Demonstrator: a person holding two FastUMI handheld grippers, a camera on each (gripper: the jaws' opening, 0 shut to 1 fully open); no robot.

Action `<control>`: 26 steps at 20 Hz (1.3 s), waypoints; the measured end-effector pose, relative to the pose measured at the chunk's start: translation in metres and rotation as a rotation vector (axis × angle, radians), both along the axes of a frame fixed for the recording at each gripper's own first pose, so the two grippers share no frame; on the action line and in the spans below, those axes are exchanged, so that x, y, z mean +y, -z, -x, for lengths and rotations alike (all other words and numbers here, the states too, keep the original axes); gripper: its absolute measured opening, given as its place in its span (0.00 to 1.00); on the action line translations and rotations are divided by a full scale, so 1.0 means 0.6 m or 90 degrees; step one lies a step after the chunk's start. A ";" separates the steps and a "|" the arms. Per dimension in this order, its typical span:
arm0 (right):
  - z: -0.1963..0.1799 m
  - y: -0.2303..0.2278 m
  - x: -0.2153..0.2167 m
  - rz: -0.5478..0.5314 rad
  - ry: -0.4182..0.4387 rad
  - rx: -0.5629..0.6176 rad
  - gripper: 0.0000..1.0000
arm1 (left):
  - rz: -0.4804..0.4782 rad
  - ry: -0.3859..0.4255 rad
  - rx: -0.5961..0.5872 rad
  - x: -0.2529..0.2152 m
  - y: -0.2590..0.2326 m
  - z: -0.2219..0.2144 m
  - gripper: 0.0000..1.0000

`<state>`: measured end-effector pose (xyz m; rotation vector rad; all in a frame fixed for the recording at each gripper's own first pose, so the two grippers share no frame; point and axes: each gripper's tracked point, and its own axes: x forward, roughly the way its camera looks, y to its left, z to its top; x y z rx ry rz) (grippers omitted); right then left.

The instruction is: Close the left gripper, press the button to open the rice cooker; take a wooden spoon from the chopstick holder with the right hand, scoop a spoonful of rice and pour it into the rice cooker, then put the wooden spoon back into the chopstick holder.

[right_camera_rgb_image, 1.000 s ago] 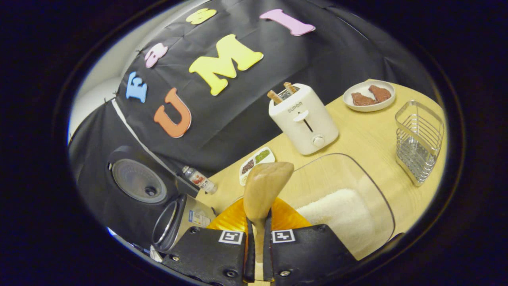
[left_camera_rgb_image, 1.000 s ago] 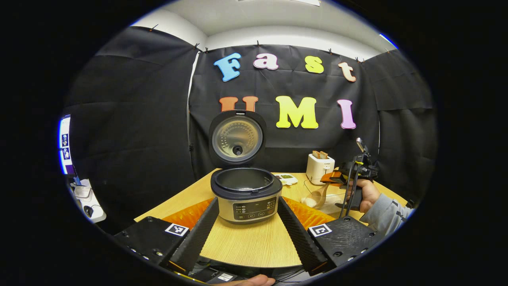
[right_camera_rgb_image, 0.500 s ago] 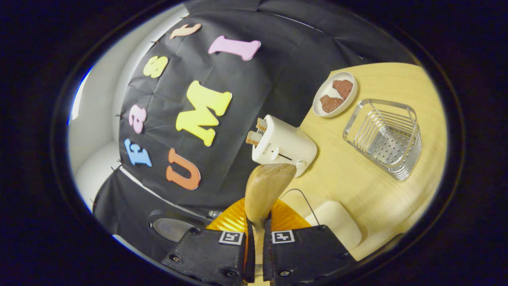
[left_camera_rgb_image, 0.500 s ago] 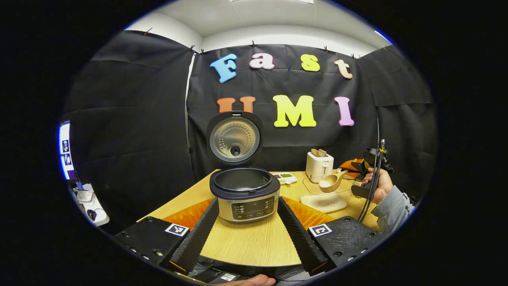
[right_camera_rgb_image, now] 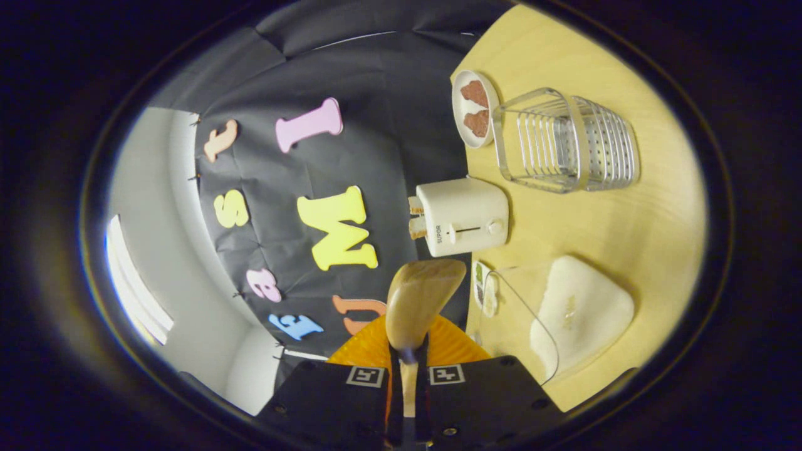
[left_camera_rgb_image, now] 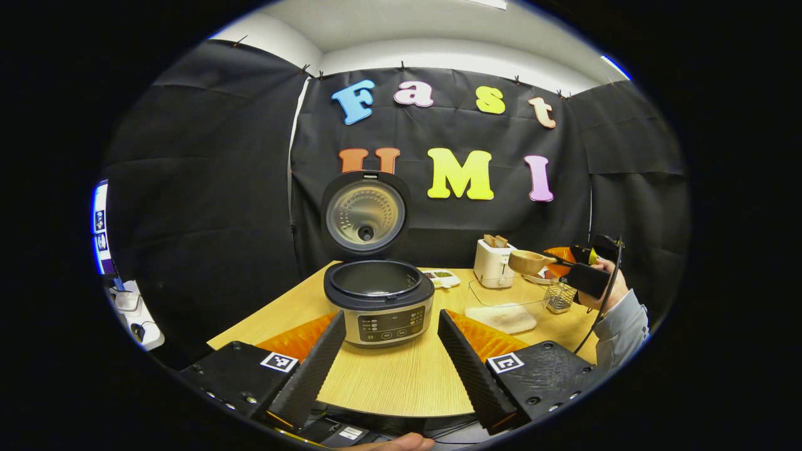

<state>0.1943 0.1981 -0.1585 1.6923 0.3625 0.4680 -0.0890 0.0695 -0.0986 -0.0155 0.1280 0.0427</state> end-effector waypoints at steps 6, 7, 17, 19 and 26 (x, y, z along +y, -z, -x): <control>0.030 -0.052 0.044 0.027 -0.021 -0.025 0.12 | -0.002 -0.009 -0.017 0.031 -0.016 0.024 0.94; 0.034 -0.061 0.059 0.026 -0.029 -0.029 0.12 | -0.003 -0.010 -0.021 0.036 -0.020 0.028 0.94; 0.051 -0.128 0.266 0.120 -0.103 -0.059 0.12 | -0.009 -0.028 -0.054 0.094 -0.043 0.072 0.94; 0.054 -0.145 0.303 0.157 -0.110 -0.079 0.12 | -0.014 -0.034 -0.058 0.106 -0.044 0.076 0.94; 0.066 -0.176 0.401 0.384 -0.098 -0.185 0.12 | -0.014 -0.048 -0.047 0.137 -0.023 0.079 0.95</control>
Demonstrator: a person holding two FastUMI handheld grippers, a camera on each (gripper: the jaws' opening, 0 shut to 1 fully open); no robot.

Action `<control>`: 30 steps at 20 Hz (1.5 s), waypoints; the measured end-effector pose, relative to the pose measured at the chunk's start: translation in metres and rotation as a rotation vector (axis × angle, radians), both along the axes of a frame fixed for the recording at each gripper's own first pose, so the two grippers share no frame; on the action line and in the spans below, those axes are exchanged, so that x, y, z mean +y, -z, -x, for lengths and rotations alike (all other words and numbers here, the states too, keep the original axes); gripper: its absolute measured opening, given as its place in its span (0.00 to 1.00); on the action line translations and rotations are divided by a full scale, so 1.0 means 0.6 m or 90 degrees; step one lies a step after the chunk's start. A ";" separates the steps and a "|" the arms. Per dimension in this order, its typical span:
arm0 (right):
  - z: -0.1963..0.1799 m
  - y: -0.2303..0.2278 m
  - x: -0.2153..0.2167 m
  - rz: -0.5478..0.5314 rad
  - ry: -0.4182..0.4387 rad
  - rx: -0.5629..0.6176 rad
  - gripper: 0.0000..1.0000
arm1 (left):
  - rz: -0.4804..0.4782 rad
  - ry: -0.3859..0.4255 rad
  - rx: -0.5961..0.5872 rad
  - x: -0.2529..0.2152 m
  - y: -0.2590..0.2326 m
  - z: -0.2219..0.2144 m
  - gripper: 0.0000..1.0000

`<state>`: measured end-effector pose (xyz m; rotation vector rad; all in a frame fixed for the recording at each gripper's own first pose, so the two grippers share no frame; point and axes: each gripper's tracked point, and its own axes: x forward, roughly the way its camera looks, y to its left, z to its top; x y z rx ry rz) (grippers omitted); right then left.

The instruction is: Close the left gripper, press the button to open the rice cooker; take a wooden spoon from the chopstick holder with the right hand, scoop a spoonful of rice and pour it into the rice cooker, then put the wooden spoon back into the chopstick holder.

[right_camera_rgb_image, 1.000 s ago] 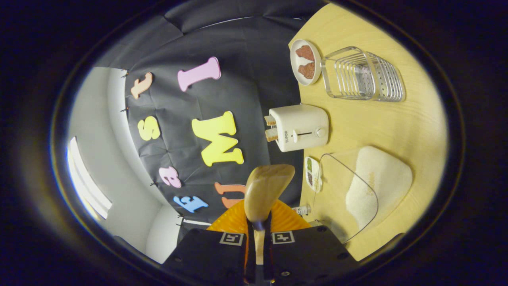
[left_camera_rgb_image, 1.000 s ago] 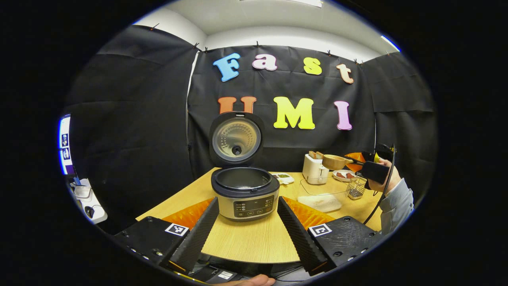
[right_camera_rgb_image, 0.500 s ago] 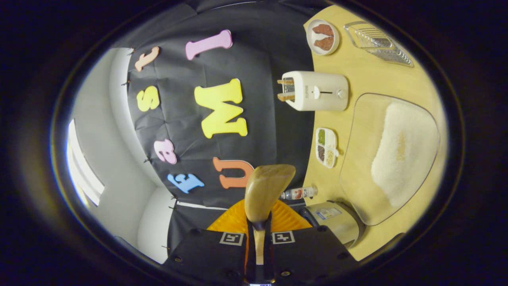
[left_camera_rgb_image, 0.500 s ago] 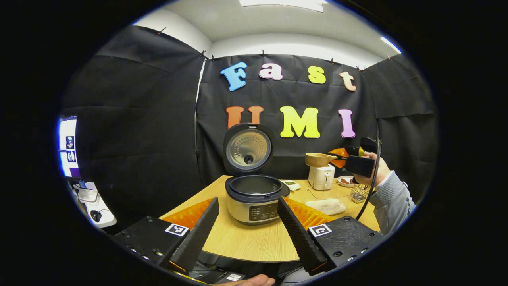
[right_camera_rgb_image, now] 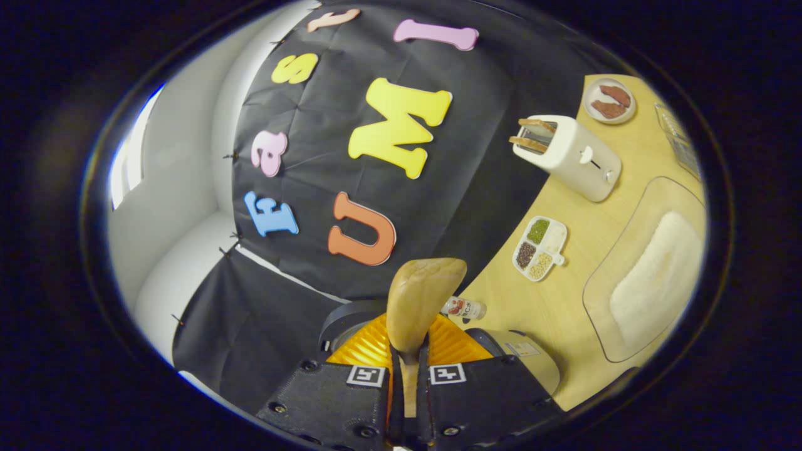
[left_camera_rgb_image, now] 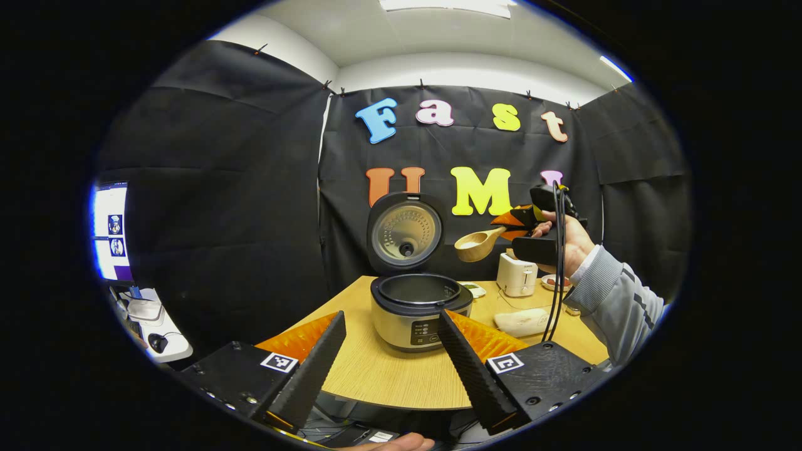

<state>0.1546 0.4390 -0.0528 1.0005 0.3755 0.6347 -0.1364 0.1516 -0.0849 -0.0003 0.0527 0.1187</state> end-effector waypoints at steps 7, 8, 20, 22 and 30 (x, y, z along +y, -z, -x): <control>0.008 -0.003 0.071 0.216 0.019 -0.160 0.13 | 0.012 -0.007 0.007 0.012 0.013 0.001 0.95; 0.010 0.000 0.084 0.246 0.019 -0.184 0.13 | 0.011 -0.007 0.009 0.014 0.015 0.000 0.95; 0.091 0.008 0.192 0.483 0.006 -0.440 0.13 | 0.002 -0.023 0.018 0.022 0.031 -0.001 0.95; 0.101 -0.003 0.196 0.528 0.017 -0.497 0.13 | 0.002 -0.024 0.021 0.022 0.034 -0.001 0.95; 0.142 -0.002 0.224 0.675 0.021 -0.662 0.13 | 0.002 -0.033 0.018 0.024 0.026 0.001 0.94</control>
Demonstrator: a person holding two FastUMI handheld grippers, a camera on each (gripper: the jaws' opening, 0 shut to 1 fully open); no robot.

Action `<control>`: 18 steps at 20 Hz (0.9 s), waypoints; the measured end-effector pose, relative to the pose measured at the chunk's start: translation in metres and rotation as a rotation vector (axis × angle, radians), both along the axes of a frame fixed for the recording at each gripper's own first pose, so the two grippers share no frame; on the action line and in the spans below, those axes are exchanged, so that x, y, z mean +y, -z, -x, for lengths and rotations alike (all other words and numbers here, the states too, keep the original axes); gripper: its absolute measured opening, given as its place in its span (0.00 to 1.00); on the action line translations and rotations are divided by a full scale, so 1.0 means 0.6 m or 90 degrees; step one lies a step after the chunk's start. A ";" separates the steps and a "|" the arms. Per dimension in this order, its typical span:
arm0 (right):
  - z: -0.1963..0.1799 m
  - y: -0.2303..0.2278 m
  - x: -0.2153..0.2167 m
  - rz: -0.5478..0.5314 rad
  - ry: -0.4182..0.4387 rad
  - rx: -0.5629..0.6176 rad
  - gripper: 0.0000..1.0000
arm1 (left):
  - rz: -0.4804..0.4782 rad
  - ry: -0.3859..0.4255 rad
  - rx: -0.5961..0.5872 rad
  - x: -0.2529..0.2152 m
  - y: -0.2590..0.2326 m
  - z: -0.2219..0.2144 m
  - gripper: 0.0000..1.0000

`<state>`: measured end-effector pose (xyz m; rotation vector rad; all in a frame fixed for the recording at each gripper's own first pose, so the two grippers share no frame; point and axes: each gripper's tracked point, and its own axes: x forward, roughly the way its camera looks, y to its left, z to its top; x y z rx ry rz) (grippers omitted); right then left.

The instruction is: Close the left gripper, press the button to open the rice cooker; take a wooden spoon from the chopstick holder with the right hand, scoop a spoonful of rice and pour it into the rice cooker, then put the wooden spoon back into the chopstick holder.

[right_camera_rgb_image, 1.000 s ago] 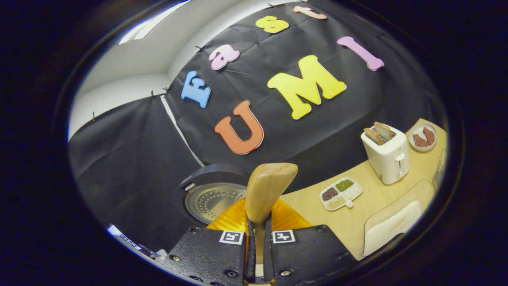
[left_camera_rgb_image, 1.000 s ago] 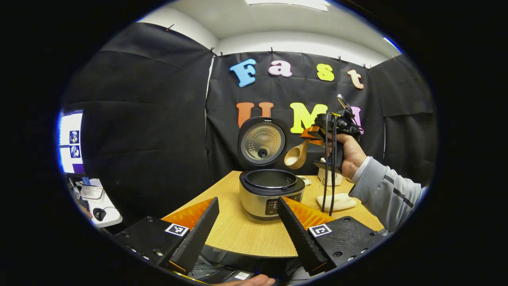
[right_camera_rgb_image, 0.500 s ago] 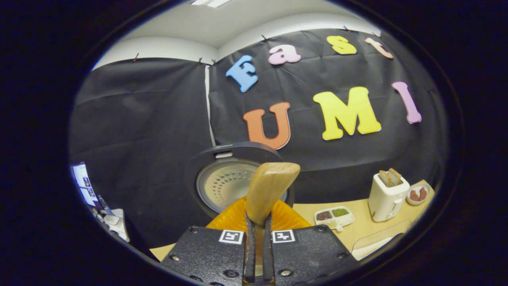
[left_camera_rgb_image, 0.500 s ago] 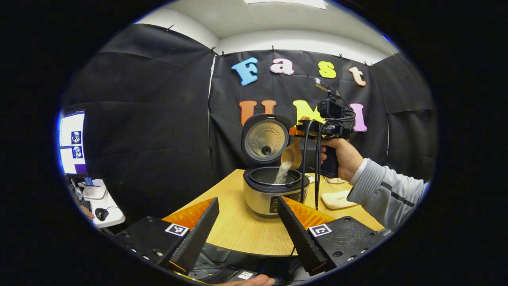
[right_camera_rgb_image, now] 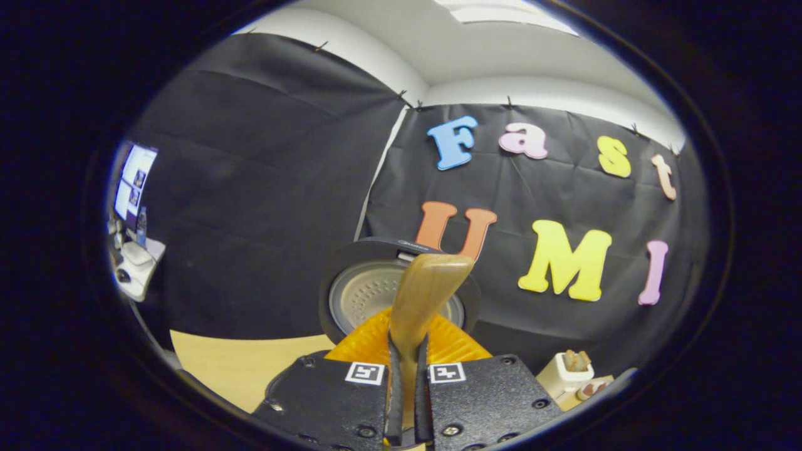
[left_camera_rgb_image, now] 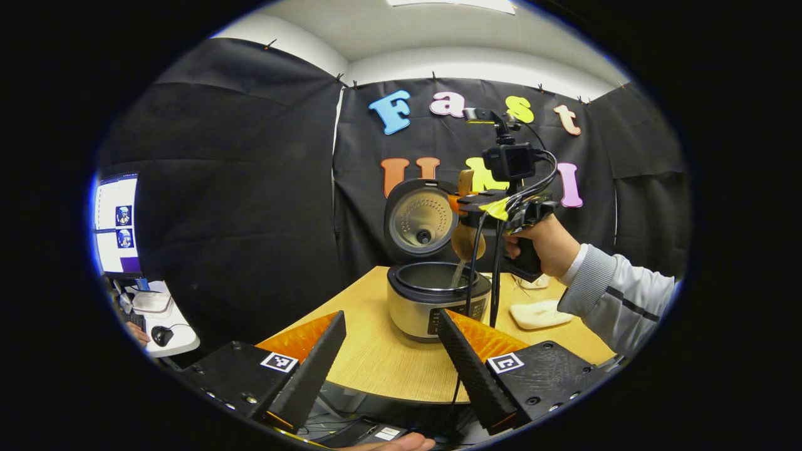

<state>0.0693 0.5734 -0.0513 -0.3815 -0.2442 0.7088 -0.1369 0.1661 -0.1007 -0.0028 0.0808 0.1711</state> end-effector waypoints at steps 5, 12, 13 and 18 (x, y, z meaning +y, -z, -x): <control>0.021 -0.001 0.006 0.061 0.004 -0.082 0.13 | -0.004 0.003 0.001 0.001 0.003 -0.003 0.95; -0.013 -0.005 -0.055 0.063 0.037 -0.068 0.14 | 0.020 0.028 0.000 -0.006 0.003 -0.004 0.94; -0.021 -0.006 -0.073 0.061 0.046 -0.062 0.14 | 0.023 0.033 0.000 -0.008 0.003 -0.005 0.94; -0.076 -0.021 -0.199 0.052 0.104 -0.044 0.10 | 0.030 0.051 0.009 -0.015 0.004 -0.003 0.95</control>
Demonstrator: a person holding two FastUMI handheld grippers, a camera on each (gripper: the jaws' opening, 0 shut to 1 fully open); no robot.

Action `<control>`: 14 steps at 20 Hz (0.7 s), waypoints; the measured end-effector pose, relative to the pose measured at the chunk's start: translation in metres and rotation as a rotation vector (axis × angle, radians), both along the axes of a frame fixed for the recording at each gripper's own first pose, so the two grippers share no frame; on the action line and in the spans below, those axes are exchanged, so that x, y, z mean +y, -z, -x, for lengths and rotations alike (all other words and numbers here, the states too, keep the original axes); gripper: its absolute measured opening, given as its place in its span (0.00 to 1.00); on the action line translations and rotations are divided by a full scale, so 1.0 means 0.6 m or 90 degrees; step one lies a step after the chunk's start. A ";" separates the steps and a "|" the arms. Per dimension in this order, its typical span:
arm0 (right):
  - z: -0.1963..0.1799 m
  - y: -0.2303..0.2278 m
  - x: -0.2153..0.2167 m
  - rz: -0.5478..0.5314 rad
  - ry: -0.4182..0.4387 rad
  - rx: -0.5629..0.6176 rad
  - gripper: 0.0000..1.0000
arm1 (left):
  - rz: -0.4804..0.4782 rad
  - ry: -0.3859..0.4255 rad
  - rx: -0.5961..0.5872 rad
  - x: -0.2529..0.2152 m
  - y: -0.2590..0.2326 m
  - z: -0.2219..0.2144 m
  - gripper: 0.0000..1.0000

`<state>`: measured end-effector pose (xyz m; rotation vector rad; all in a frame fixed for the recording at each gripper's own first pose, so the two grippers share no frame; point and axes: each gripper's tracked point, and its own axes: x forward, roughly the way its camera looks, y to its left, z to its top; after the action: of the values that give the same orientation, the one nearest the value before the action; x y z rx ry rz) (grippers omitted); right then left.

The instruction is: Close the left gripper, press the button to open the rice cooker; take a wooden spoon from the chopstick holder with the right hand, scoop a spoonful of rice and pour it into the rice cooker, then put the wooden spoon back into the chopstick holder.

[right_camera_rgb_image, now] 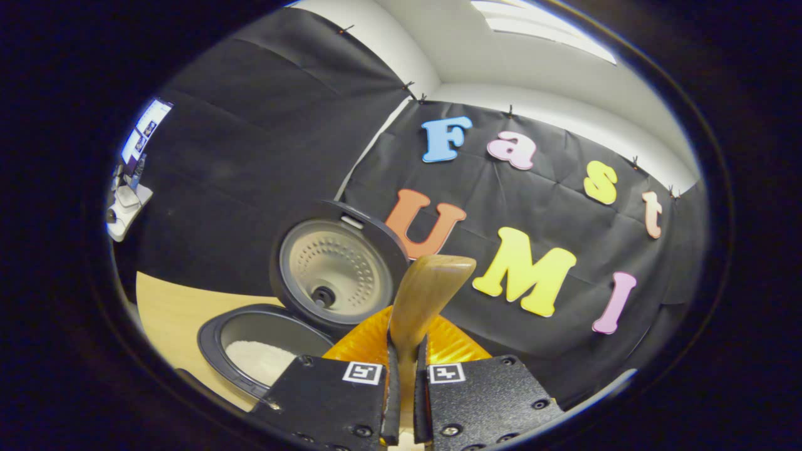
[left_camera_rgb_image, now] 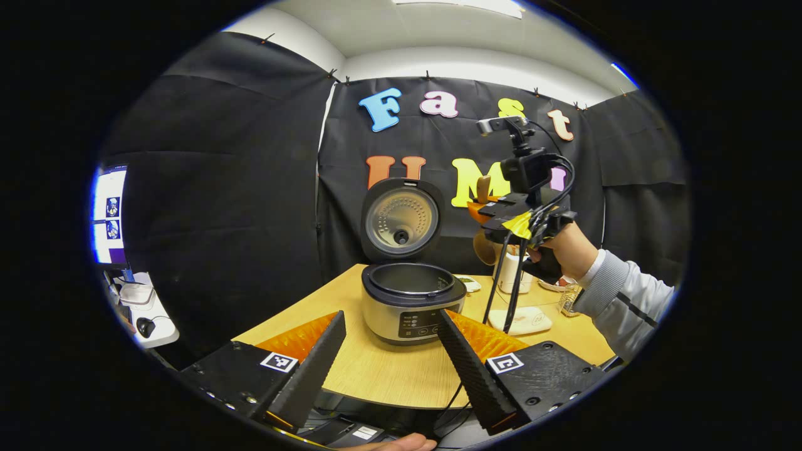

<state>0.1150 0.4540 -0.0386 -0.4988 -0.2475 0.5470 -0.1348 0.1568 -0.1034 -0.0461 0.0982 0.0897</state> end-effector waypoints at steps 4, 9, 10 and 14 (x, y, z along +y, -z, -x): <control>-0.037 -0.007 -0.122 -0.022 0.056 0.013 0.14 | 0.001 0.021 -0.001 -0.006 0.000 0.004 0.95; -0.083 -0.001 -0.288 -0.087 0.144 0.071 0.14 | -0.016 0.046 -0.014 -0.012 -0.011 0.006 0.95; -0.091 0.001 -0.318 -0.105 0.157 0.089 0.14 | -0.021 0.047 -0.021 -0.010 -0.011 0.005 0.95; -0.110 -0.004 -0.433 -0.161 0.194 0.135 0.14 | -0.028 0.059 -0.038 -0.016 -0.018 0.005 0.95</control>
<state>0.1812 0.1942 -0.0359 -0.2242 -0.0347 0.2628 -0.1377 0.1473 -0.0925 -0.0009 0.0389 -0.0018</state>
